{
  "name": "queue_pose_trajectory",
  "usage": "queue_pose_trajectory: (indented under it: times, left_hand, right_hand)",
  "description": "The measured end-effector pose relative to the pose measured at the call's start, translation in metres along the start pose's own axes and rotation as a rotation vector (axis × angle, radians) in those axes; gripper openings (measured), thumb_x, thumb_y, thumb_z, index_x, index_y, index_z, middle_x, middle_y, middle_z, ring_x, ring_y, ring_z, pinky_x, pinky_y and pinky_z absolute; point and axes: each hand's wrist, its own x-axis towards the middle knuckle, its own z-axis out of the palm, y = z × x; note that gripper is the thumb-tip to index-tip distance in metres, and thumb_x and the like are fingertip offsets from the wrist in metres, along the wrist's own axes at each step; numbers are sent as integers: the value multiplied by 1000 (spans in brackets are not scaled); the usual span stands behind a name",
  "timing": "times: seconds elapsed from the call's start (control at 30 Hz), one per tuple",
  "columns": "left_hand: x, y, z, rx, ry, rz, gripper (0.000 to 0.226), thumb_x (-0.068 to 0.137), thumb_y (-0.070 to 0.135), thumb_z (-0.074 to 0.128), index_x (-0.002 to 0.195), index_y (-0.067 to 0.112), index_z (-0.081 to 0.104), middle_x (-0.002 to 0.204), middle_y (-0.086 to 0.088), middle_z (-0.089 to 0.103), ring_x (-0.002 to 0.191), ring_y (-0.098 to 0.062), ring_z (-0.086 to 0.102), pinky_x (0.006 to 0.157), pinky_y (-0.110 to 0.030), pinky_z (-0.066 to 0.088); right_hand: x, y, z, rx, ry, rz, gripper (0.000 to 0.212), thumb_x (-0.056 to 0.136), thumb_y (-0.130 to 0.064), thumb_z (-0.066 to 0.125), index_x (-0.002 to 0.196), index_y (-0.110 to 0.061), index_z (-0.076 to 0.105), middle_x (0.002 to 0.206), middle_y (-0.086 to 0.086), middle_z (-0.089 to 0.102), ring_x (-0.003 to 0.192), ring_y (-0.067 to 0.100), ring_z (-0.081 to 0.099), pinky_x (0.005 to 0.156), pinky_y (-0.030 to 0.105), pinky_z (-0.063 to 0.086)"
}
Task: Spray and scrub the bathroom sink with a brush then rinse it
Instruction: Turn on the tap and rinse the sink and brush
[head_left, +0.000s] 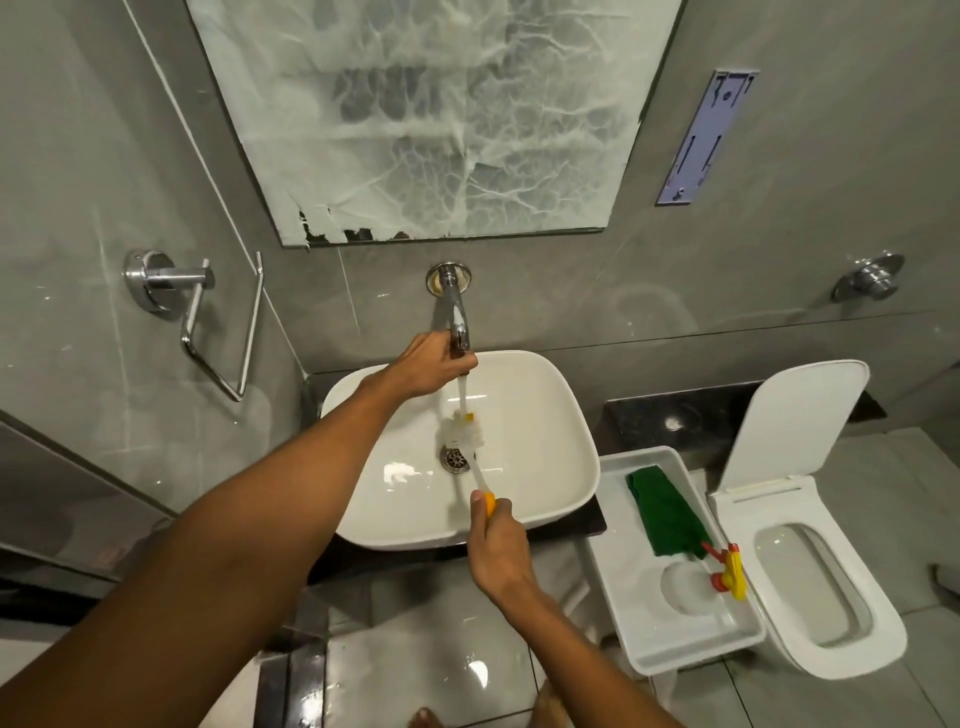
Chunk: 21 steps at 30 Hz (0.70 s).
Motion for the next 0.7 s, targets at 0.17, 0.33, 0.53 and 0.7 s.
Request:
queue_pose_trajectory:
  times: [0.17,0.33,0.53,0.7]
  left_hand:
    - [-3,-2,2,-33,2,16,21,93,27,66,87,7,63,78,0,57,72,-18,51,74,-37,46]
    - [-5,-12,-1,-144,74,-100,39,88,47,82,83,19,56,82,2,61,76,-17,51,72,-36,43]
    - [-15,-18,-3,-426,42,-167,46,86,44,87,115,10,77,112,-5,80,112,-22,72,93,-31,54]
    - [-18,-16,-1,-489,0,-163,37,93,35,82,120,10,79,120,-8,81,128,-24,69,118,-44,48]
  right_hand:
    - [-7,4,0,44,8,-2,51,113,-51,33,107,-8,58,92,6,67,87,27,69,80,44,58]
    - [-6,8,-2,58,21,-7,50,112,-53,33,104,-10,59,88,1,64,77,15,63,74,36,52]
    - [-10,1,-11,263,-47,93,54,113,-52,32,108,-6,62,90,3,62,81,20,61,76,34,52]
    - [-5,1,-23,1398,-339,602,48,115,-45,41,82,-11,50,56,-3,36,36,7,34,33,16,27]
